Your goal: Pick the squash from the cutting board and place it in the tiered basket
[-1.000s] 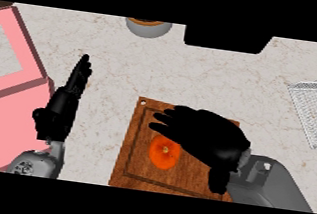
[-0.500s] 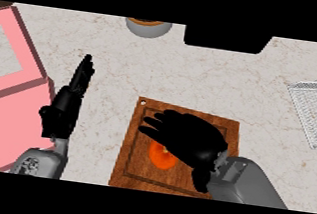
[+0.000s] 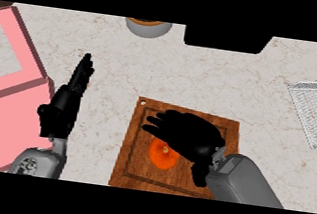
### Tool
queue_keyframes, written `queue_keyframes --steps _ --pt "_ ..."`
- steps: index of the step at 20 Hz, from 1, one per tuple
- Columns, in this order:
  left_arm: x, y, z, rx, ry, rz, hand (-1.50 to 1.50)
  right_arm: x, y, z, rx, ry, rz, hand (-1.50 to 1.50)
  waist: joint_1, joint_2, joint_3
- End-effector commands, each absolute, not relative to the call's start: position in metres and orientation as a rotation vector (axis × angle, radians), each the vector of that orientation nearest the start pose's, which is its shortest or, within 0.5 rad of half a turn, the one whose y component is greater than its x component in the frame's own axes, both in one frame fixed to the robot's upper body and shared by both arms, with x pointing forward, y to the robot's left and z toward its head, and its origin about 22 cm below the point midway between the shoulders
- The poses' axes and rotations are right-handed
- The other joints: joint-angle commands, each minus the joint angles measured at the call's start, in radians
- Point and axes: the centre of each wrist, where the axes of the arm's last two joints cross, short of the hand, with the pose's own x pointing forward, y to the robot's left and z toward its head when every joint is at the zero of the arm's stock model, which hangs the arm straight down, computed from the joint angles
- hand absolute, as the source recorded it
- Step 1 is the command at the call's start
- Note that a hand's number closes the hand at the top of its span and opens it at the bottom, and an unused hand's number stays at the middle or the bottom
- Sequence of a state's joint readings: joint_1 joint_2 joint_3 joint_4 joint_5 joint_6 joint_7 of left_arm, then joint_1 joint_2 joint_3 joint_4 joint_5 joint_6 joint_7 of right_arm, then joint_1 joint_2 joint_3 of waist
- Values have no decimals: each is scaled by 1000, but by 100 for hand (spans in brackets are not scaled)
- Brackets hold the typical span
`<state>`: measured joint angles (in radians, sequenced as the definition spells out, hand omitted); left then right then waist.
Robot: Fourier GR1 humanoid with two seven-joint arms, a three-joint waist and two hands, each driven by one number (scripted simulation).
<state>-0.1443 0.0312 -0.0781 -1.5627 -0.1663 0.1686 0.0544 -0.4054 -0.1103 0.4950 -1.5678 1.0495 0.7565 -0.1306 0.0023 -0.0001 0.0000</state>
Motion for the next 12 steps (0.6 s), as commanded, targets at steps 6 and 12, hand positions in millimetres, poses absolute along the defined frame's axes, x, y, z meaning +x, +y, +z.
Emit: queue_keyframes --steps 6,12 --pt "265 196 44 206 -1670 -110 0 270 -81 67 -155 -1360 1933 -150 1 -1 0" --pt "273 206 22 198 -1670 -103 0 269 -82 44 -144 -1416 1846 -150 0 0 0"
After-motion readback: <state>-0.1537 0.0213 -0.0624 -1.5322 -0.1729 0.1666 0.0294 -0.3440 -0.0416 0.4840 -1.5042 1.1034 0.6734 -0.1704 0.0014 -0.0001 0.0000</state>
